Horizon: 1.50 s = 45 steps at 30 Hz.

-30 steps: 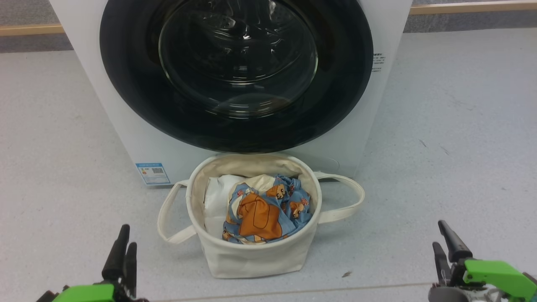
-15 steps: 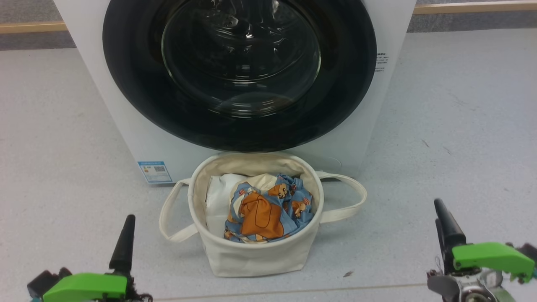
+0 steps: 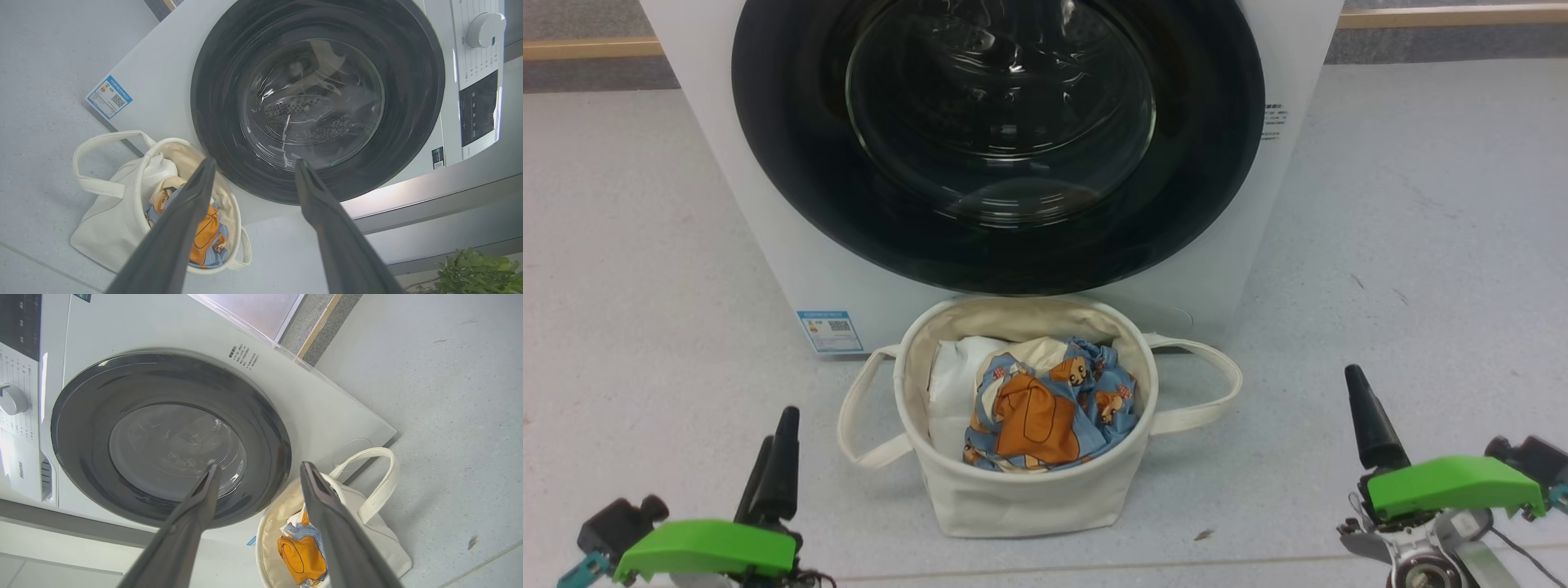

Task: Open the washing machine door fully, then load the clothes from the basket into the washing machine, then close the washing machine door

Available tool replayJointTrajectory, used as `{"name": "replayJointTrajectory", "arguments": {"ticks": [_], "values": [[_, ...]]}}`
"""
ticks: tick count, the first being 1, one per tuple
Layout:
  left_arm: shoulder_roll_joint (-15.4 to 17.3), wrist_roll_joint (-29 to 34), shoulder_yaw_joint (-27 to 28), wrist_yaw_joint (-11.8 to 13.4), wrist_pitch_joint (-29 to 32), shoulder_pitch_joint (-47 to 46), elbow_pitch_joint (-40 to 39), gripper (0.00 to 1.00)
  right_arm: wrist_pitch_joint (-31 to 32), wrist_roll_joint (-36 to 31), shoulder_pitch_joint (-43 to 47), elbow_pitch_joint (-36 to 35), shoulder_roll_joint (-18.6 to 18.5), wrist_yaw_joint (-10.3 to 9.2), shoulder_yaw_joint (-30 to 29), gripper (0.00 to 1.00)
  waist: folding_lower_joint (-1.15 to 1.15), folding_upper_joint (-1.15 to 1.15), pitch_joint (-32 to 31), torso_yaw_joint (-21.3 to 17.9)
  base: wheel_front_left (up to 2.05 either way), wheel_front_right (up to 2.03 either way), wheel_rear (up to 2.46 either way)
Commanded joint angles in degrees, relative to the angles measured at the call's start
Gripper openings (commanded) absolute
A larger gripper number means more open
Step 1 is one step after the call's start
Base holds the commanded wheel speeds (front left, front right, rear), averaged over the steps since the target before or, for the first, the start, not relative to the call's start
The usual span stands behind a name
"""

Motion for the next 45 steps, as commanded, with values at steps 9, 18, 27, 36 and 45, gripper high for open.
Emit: {"name": "replayJointTrajectory", "arguments": {"ticks": [9,18,27,36,45], "values": [[1.4,6.5,1.4,-0.8,-2.0,-4.5,-1.1,1.00,-0.9,-8.1,-5.0,-1.7,-0.3,0.01,0.2,1.00,0.01,0.00,0.0,0.3,0.00,0.00,0.00],[1.6,11.0,2.0,-1.5,-3.5,-5.9,1.3,1.00,-1.3,-15.1,-6.4,-1.6,-0.2,0.01,0.9,1.00,0.01,0.00,0.0,0.6,0.00,0.00,0.00],[2.3,18.8,2.4,-1.8,-5.2,-7.2,1.4,1.00,-1.8,-22.7,-8.3,-0.7,-0.2,0.01,1.7,1.00,0.01,0.00,0.1,1.1,0.00,0.00,0.00],[2.8,25.3,2.7,-2.1,-6.7,-8.3,2.4,1.00,-2.2,-29.3,-9.9,-0.3,-0.1,0.01,2.4,1.00,0.01,0.00,0.1,1.5,0.00,0.00,0.00],[3.5,31.6,2.7,-2.6,-8.3,-9.5,3.3,1.00,-2.6,-36.2,-11.3,0.6,0.1,0.01,3.0,1.00,0.00,0.00,0.0,1.8,0.00,0.00,0.00]]}}
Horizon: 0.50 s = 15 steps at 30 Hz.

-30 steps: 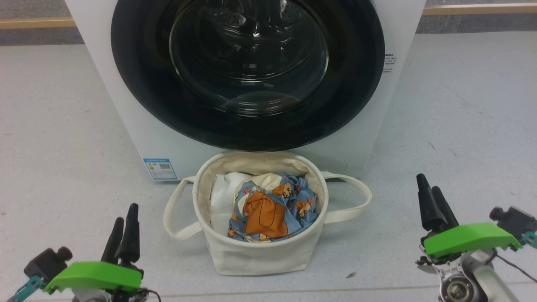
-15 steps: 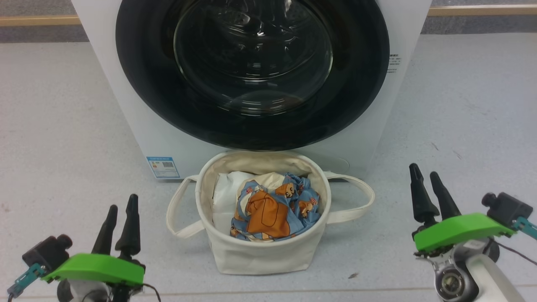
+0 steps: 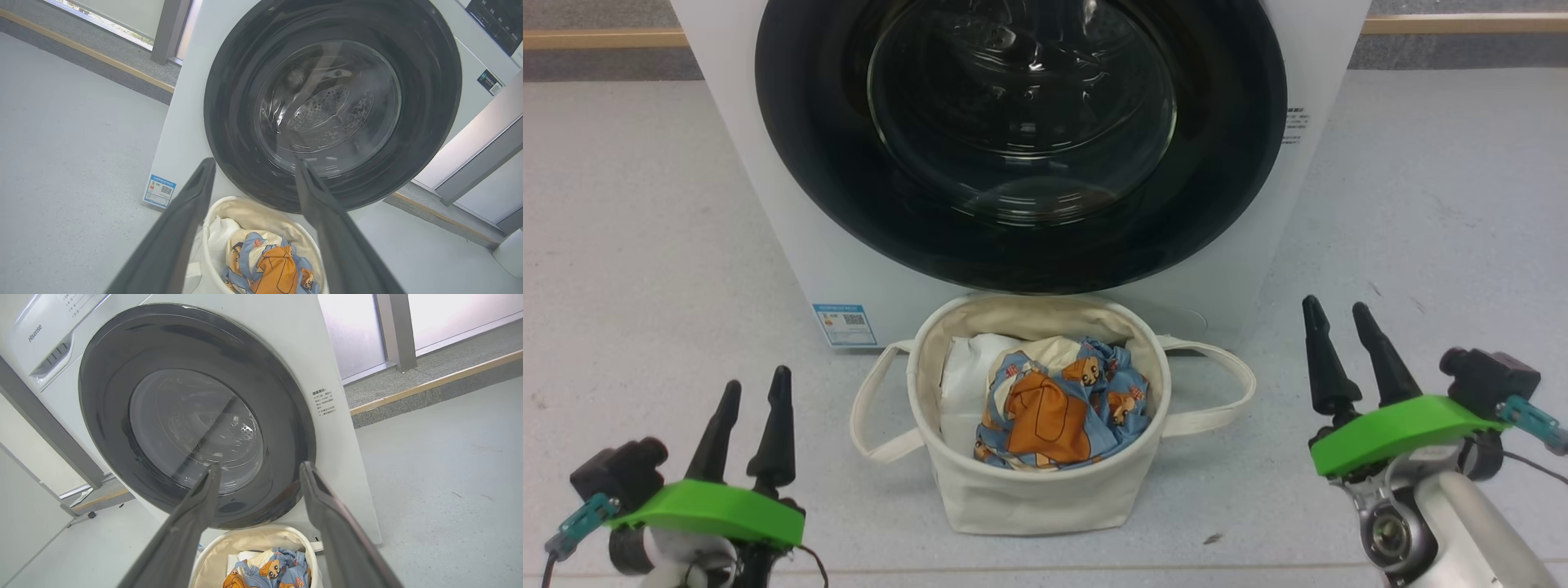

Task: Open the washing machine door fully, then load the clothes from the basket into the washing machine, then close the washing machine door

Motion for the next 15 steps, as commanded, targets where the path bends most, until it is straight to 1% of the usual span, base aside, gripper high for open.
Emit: {"name": "replayJointTrajectory", "arguments": {"ticks": [1,15], "values": [[1.8,2.2,1.5,-0.5,-1.0,-3.6,-1.4,1.00,-0.6,-2.4,-3.3,-1.5,-0.1,0.01,0.5,1.00,-0.01,0.00,0.0,0.0,0.00,0.00,0.00],[2.8,11.1,1.6,-1.0,-3.3,-5.4,-0.4,1.00,-1.3,-12.0,-5.2,0.2,0.1,0.01,1.0,1.00,-0.01,0.00,-0.1,0.4,0.00,0.00,0.00]]}}
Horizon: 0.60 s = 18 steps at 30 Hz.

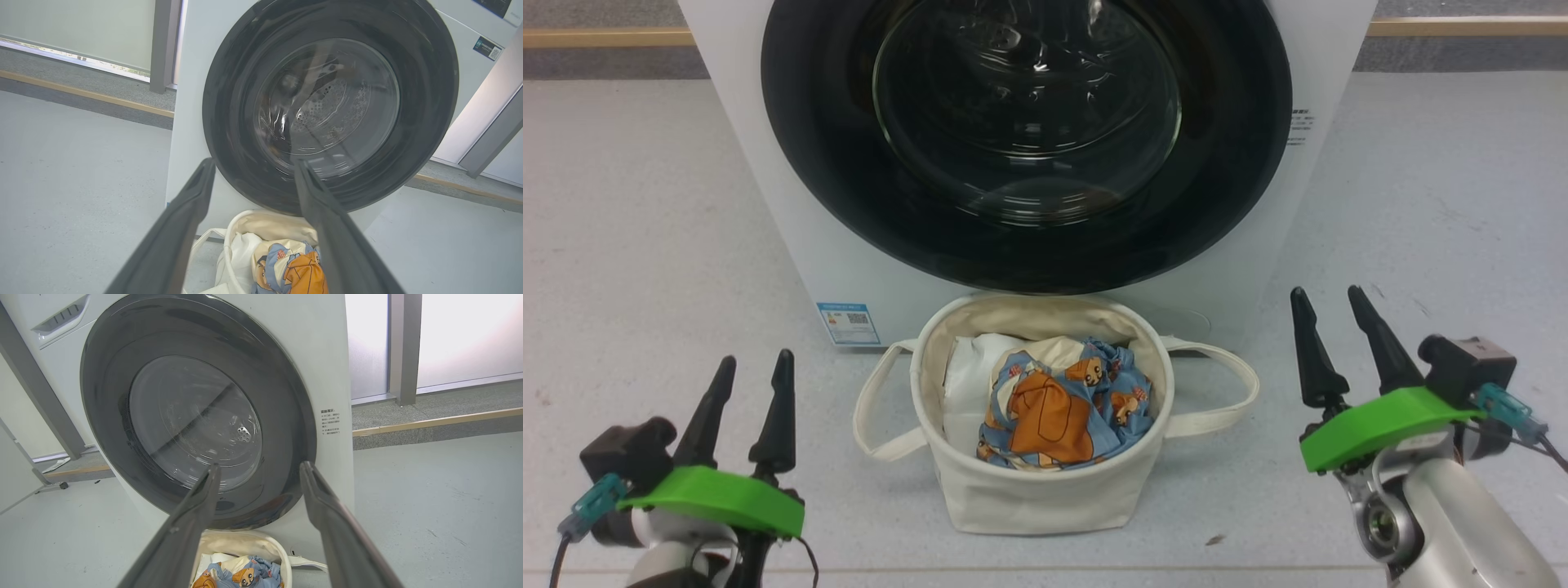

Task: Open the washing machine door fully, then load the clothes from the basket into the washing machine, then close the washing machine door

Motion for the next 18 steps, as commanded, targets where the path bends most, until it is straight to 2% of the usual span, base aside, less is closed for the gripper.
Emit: {"name": "replayJointTrajectory", "arguments": {"ticks": [1,18], "values": [[1.9,1.6,1.6,-0.1,-0.7,-3.4,-1.4,1.00,-0.8,-1.7,-3.3,-1.6,0.0,0.01,0.7,1.00,0.00,0.00,0.0,0.1,0.00,0.00,0.00],[3.0,12.9,1.9,-0.7,-3.6,-5.5,-0.5,1.00,-1.6,-14.9,-3.1,-2.0,0.7,0.01,-0.1,1.00,0.00,0.00,0.5,1.0,0.00,0.00,0.00]]}}
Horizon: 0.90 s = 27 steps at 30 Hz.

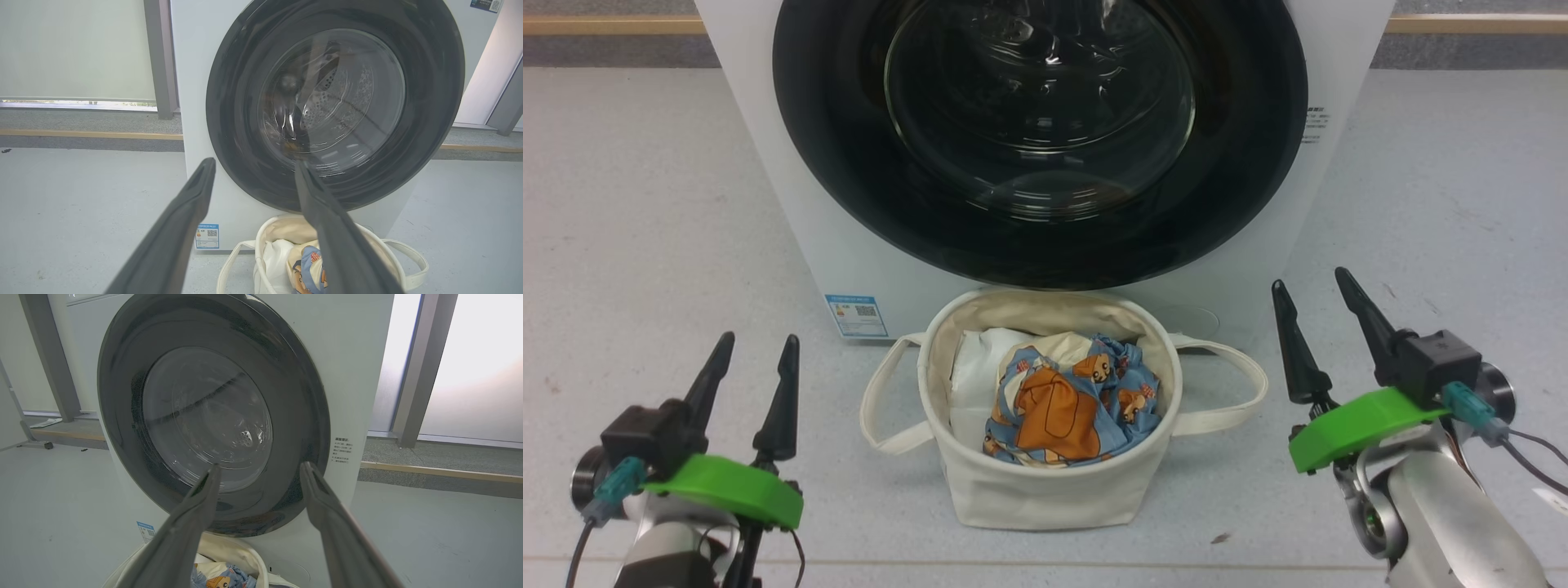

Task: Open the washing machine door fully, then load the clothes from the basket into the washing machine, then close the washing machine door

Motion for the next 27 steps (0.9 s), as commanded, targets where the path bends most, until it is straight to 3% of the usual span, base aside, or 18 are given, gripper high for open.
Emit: {"name": "replayJointTrajectory", "arguments": {"ticks": [1,5,27], "values": [[2.1,2.2,1.9,-0.3,-1.1,-3.4,-1.5,1.00,-0.7,-2.5,-2.1,-1.9,0.0,0.01,0.3,1.00,0.00,0.00,0.0,0.0,0.00,0.00,0.00],[2.3,4.4,2.1,-0.4,-1.7,-3.8,-1.3,1.00,-0.9,-5.1,-2.5,-1.8,0.0,0.01,0.1,1.00,0.00,0.00,-0.1,0.1,0.00,0.00,0.00],[2.3,3.4,2.2,-0.4,-1.7,-4.2,-0.2,1.00,-0.9,-4.5,-2.2,-0.8,0.3,0.01,-1.9,1.00,0.00,0.00,0.2,0.3,0.00,0.00,0.00]]}}
